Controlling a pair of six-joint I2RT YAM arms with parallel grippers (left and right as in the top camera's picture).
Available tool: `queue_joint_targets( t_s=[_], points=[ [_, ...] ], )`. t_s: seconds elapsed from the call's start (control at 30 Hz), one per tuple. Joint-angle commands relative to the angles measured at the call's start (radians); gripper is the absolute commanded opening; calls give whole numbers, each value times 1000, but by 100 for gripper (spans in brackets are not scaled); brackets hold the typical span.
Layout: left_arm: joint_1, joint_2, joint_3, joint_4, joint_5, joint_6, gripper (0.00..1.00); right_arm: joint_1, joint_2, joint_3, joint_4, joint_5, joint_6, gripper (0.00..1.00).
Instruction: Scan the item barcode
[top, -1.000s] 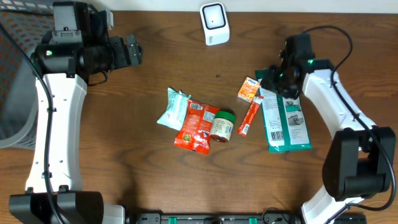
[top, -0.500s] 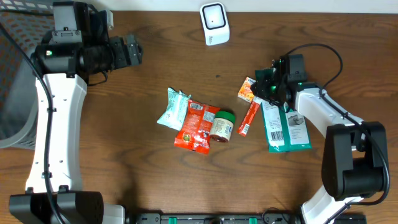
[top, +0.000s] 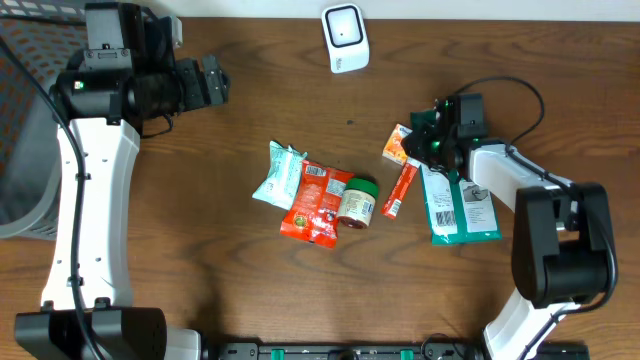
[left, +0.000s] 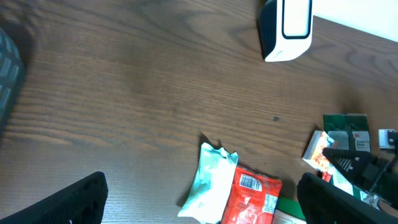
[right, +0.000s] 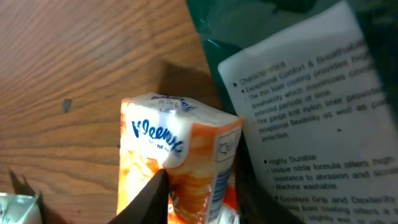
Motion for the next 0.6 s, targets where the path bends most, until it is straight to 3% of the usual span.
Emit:
queue_joint_targets(
  t_s=[0.0, 0.2, 0.33, 0.57],
  points=[
    [0, 5, 10, -5, 12, 9, 97, 6, 14, -8, -4, 1, 14, 27],
    [0, 5, 10, -5, 12, 9, 97, 14, 15, -8, -4, 65, 15, 24],
    [0, 5, 10, -5, 12, 9, 97, 19, 15, -8, -12, 72, 14, 1],
    [0, 5, 10, -5, 12, 9, 97, 20, -28, 38, -72, 72, -43, 1]
  ],
)
